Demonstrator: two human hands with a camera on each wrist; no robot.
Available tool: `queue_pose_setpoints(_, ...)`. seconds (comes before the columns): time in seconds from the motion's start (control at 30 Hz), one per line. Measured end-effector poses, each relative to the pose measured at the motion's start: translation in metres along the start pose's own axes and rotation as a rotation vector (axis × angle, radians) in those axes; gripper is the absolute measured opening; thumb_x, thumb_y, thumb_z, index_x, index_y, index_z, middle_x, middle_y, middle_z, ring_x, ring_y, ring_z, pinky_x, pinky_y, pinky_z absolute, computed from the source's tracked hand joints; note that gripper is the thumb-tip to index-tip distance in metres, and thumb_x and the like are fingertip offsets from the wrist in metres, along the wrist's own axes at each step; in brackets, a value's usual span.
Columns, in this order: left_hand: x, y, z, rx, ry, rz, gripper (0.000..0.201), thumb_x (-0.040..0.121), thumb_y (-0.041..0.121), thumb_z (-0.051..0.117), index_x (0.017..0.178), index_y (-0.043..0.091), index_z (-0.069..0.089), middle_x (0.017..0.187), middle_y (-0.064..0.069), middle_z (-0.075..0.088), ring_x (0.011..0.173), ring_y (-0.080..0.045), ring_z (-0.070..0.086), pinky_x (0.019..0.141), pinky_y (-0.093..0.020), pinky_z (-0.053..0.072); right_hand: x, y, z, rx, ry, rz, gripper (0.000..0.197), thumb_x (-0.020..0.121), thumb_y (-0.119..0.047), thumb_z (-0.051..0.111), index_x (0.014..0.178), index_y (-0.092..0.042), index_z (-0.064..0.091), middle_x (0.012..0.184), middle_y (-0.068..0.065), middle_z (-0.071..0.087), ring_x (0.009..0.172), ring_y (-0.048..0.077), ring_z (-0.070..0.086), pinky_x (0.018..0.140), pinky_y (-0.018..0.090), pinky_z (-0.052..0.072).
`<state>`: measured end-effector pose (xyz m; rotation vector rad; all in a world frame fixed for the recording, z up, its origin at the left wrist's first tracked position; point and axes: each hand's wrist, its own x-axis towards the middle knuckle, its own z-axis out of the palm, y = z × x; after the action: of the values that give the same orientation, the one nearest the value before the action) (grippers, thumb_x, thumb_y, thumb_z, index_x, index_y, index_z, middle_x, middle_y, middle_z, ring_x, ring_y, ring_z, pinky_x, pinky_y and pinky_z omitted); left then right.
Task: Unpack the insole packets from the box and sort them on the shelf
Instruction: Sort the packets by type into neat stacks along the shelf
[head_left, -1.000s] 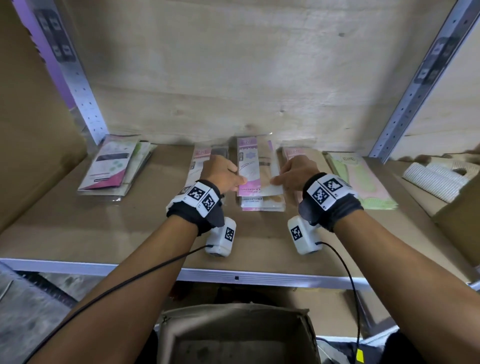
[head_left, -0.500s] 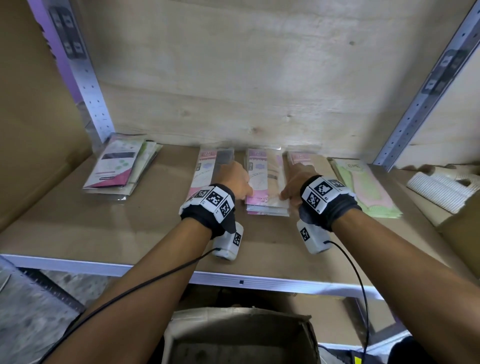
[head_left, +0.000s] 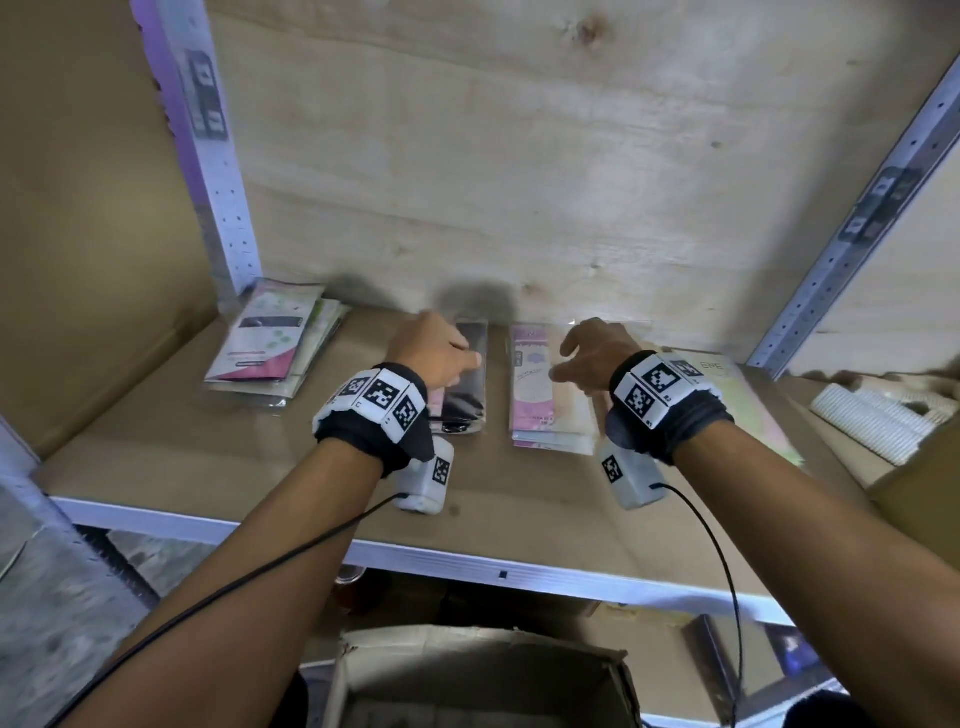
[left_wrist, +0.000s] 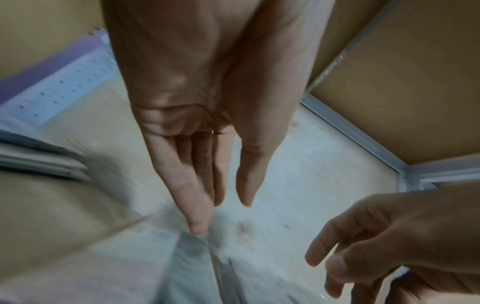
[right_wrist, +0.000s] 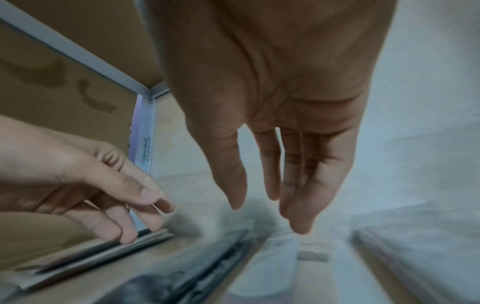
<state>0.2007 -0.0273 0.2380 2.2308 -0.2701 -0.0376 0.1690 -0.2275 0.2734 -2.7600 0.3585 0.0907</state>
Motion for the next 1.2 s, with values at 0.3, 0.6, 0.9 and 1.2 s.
queue_pose_setpoints(0.3,-0.005,-0.091,-0.109,0.083,0.416,-0.181,0.022,0.091,0.015,0.058,0.095,0.005,0.077,0.105,-0.013,0.074,0.105,-0.034,0.065,0.092,-0.035,0.052,0.004,-0.113,0.050,0.638,-0.259,-0.245,0.017,0.094,0.001,0.058,0.110,0.001,0.063,0.092,0.016,0.064,0.070,0.023,0.065,0.059,0.027,0.057)
queue_pose_setpoints(0.6,-0.018,-0.166,-0.161,0.180,0.229,-0.421,0.036,0.095,0.021,0.059,0.120,-0.005,0.063,0.123,-0.027,0.064,0.113,-0.040,0.060,0.096,-0.040,0.048,0.018,-0.206,0.125,0.886,-0.400,-0.173,0.031,0.094,0.003,0.057,0.124,0.006,0.055,0.089,0.014,0.058,0.075,0.022,0.058,0.082,0.042,0.058)
queue_pose_setpoints(0.9,-0.023,-0.176,-0.159,-0.036,0.156,-0.345,0.016,0.093,0.004,0.058,0.098,0.002,0.072,0.095,-0.014,0.066,0.085,-0.022,0.057,0.080,-0.030,0.046,0.014,-0.223,0.151,0.980,-0.362,-0.100,0.018,0.088,0.010,0.061,0.095,-0.005,0.054,0.072,0.014,0.052,0.054,0.022,0.048,0.056,0.033,0.048)
queue_pose_setpoints(1.2,-0.036,-0.162,-0.152,-0.171,-0.040,-0.268,0.068,0.083,-0.021,0.056,0.141,0.013,0.051,0.108,-0.014,0.058,0.093,-0.024,0.059,0.071,-0.029,0.057,0.001,-0.183,0.121,1.151,-0.387,-0.061,0.042,0.087,0.016,0.056,0.124,-0.006,0.051,0.070,0.012,0.050,0.055,0.017,0.040,0.051,0.028,0.034)
